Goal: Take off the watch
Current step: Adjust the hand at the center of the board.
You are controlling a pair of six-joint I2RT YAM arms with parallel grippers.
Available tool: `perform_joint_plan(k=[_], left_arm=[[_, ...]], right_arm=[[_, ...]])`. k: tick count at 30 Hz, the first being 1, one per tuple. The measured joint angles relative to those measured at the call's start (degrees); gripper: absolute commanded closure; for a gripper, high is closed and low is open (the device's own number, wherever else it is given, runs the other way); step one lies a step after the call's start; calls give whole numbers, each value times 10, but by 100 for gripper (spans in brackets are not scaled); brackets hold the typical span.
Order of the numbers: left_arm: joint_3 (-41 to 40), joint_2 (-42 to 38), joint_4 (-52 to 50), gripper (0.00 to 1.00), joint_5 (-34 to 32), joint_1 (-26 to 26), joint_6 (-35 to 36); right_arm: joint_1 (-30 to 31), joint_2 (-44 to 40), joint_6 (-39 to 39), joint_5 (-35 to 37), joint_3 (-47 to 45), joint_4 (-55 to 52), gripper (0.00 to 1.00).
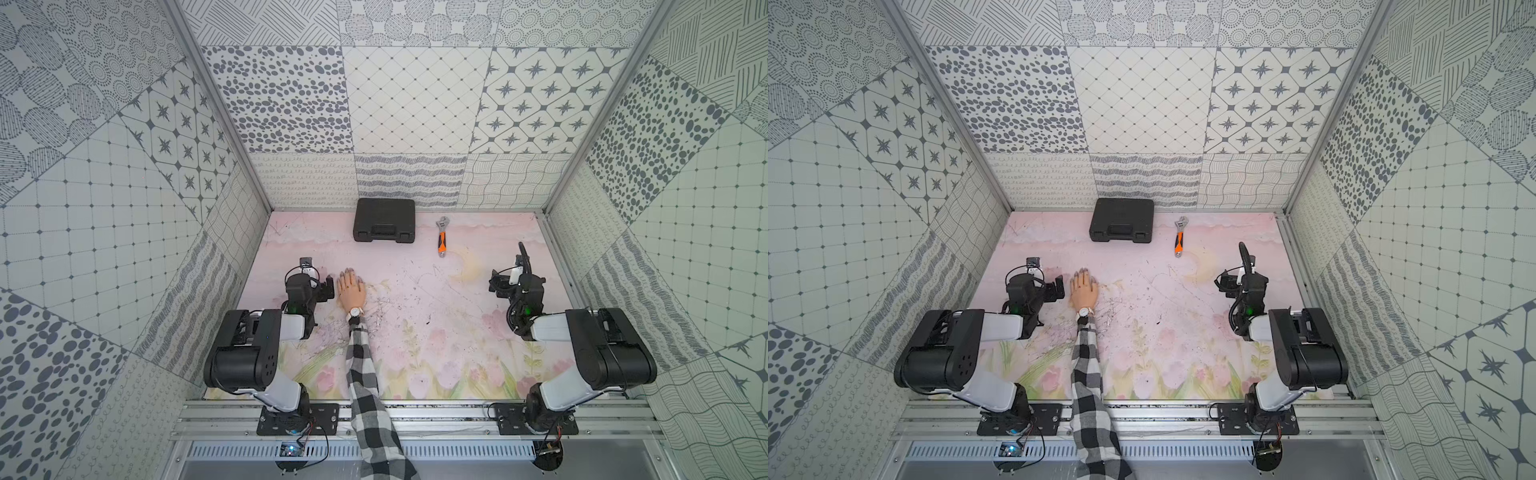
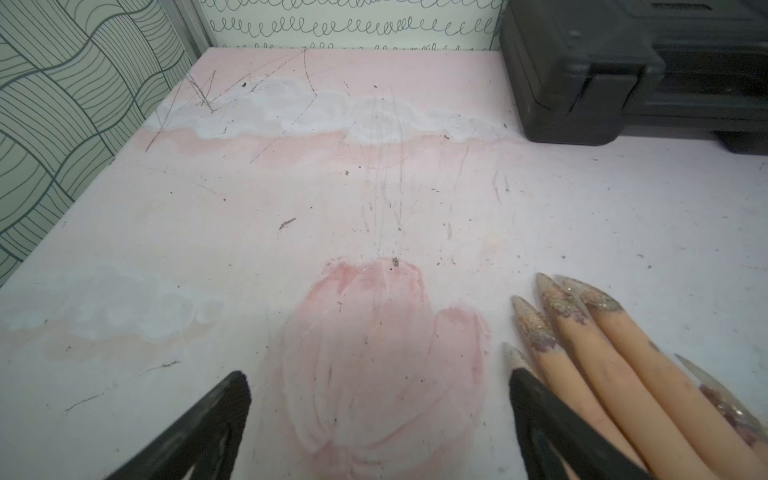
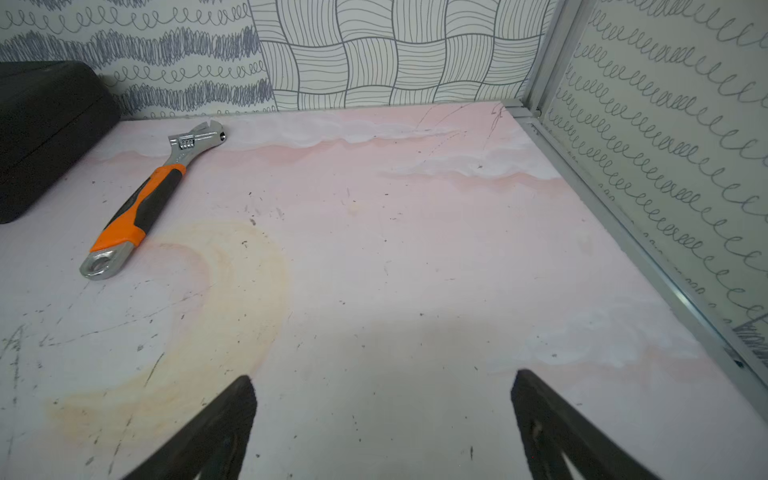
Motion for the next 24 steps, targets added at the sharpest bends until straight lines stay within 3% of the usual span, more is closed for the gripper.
perform_joint_plan(k=[20, 24], left_arm=[[0, 0, 0, 1, 0, 0, 0], [10, -37, -39, 1, -7, -1, -2]], right_arm=[[1, 0, 0, 0, 0, 0, 2], [13, -49, -4, 7, 6, -68, 2]])
